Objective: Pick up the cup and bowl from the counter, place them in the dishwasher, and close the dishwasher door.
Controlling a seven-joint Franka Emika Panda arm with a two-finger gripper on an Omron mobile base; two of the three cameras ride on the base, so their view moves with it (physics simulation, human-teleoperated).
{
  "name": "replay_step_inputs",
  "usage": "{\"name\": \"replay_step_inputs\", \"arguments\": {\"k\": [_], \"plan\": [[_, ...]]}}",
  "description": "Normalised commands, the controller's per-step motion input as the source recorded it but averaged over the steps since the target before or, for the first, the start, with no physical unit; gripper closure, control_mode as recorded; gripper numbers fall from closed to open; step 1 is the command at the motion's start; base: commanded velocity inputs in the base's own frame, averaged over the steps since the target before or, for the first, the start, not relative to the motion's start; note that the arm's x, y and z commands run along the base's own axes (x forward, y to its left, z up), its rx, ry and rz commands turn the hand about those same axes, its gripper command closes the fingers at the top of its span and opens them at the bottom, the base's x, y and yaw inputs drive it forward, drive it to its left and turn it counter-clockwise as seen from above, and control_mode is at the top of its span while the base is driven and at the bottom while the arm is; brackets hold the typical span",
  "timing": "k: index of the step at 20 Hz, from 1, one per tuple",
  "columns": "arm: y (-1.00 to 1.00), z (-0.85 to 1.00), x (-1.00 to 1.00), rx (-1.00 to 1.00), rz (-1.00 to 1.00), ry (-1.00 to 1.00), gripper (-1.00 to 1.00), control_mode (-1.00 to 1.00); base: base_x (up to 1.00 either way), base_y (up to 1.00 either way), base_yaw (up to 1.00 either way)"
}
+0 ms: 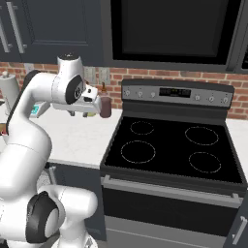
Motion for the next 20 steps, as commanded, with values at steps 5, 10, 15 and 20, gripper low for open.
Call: {"name": "replay_step_inputs", "arguments": {"k": [5, 10, 15, 20], "plan": [[0.0, -0.16, 0.08, -0.08, 0.0, 0.06, -1.0, -1.0, 0.0, 0.0, 0.0], [-0.12, -0.41, -0.06, -0.1, 0.0, 0.04, -1.0, -1.0, 0.0, 0.0, 0.0], [-0.21, -0.41, -0.16, -0.11, 0.33, 0.0, -1.0, -1.0, 0.0, 0.0, 0.0], [-0.12, -0.15, -0.02, -0.01, 0.25, 0.0, -1.0, -1.0, 0.0, 0.0, 0.0]]}}
